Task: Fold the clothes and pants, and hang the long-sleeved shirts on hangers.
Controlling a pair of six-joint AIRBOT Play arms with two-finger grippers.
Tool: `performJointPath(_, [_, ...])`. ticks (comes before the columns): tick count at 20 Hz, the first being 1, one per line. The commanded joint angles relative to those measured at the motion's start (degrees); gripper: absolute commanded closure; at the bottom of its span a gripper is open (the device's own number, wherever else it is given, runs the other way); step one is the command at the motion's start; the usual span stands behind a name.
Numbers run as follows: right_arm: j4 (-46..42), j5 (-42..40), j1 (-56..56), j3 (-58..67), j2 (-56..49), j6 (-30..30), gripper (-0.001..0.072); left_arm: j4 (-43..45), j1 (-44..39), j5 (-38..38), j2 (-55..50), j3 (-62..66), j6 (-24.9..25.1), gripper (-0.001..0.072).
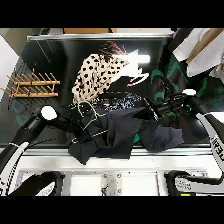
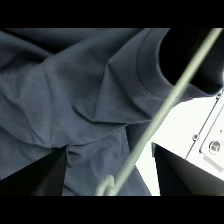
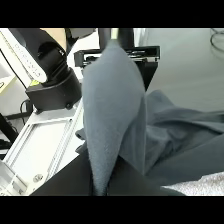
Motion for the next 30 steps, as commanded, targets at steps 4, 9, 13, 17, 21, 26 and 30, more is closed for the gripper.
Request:
performJointPath(4, [0.9,-0.1,0.2,0.0,0.1,0.0,0.0702,0.2,0.8,0.6,0.1,0.0,-0.3,0.0158])
performJointPath(9, [0.8,-1.0,0.1,0.0,0.1,0.2,0.0702,0.2,5.3,0.1,4.4,0.0,-0.4,0.0157])
performJointPath(13, [0.8,-2.9,0.2,0.0,0.1,1.0,0.0702,0.0,7.3,-4.0,7.8,0.0,-0.5,0.0157])
performJointPath(17, [0.8,-4.0,0.1,0.0,0.1,2.1,0.0701,-0.1,7.2,-5.2,10.0,0.0,-0.5,0.0157])
performJointPath(21, [0.8,-4.8,0.0,0.0,0.1,2.4,0.0702,-0.3,10.7,-5.0,12.9,0.0,-0.6,0.0157])
performJointPath(26, [0.9,-7.4,0.0,0.2,0.1,3.5,0.0702,0.0,24.4,-0.6,21.4,0.0,-8.2,0.0157])
performJointPath(30, [0.9,-12.2,0.0,0.2,2.9,4.4,0.0701,0.4,33.3,-2.2,27.9,0.0,-16.2,0.0158])
